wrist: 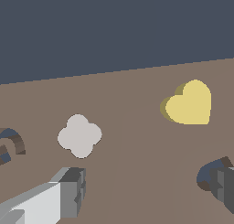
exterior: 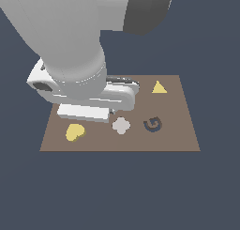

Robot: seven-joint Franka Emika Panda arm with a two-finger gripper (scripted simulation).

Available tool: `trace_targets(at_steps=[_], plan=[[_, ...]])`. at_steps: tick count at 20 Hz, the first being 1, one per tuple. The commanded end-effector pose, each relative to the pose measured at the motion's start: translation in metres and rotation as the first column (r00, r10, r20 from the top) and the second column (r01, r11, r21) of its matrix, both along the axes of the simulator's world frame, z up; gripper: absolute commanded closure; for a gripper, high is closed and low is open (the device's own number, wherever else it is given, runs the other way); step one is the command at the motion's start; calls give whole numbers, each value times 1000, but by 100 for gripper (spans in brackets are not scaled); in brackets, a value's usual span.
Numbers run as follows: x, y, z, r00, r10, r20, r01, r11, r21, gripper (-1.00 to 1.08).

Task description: Insert a designated object into the corresponding slot on a board.

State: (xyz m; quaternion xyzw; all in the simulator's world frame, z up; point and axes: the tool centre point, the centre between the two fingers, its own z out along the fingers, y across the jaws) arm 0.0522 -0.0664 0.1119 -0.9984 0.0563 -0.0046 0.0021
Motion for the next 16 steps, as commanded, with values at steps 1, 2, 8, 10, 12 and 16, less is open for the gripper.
trace_targets(at_steps=[1, 2, 8, 10, 12, 16], plan=[[10, -16, -15, 1000, -22, -2, 22, 1000, -1, -92], [14, -22, -20, 1000, -30, -3, 30, 1000, -2, -92], [32, -50, -44, 998, -69, -7, 69, 998, -3, -92], [36, -56, -50, 997, -77, -7, 77, 997, -3, -92], [39, -61, -54, 996, -84, -8, 84, 996, -3, -92], [43, -68, -60, 996, -94, -9, 94, 996, -4, -92]])
